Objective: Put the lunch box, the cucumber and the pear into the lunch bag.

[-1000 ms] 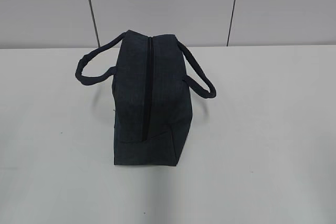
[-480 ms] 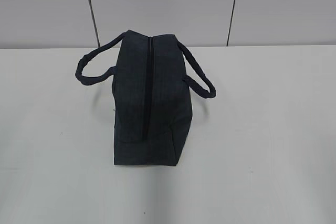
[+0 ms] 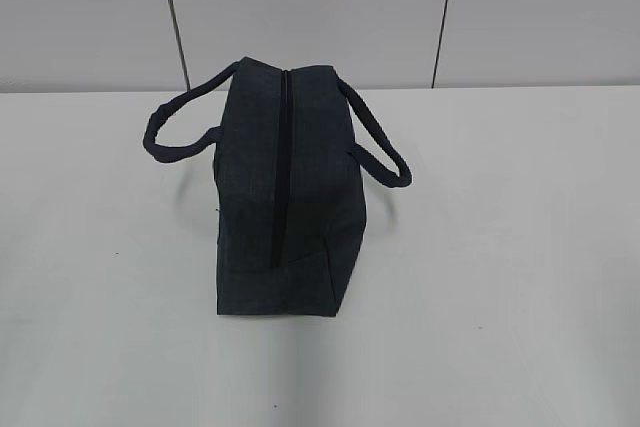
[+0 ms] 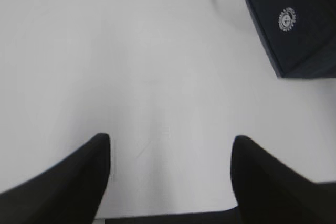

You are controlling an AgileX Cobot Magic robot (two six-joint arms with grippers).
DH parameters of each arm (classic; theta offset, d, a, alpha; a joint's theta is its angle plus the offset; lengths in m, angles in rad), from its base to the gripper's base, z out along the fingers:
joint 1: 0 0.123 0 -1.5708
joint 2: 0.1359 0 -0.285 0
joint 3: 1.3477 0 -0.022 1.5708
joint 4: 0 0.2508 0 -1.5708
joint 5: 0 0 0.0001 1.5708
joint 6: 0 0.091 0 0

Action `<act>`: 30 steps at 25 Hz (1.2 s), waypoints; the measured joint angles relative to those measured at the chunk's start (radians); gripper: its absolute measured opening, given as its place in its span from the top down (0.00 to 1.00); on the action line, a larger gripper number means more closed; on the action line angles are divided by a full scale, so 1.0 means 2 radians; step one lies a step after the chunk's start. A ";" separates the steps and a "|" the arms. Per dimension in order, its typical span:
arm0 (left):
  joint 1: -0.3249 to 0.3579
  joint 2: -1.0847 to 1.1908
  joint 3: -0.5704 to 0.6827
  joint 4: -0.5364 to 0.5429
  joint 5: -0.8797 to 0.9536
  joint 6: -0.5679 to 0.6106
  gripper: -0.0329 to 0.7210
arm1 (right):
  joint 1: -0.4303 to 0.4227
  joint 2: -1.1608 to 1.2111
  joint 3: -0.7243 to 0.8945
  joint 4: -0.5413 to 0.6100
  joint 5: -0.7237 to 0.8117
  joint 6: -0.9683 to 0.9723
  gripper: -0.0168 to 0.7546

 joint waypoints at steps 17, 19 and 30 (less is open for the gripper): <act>0.031 -0.069 0.000 0.000 0.002 0.000 0.35 | -0.030 -0.095 0.000 0.000 0.000 0.000 0.22; 0.032 -0.069 0.000 0.000 0.002 0.000 0.36 | -0.034 -0.095 0.000 -0.001 0.000 0.000 0.22; 0.032 -0.069 0.000 0.000 0.002 0.000 0.38 | -0.035 -0.096 0.000 -0.004 0.000 0.000 0.22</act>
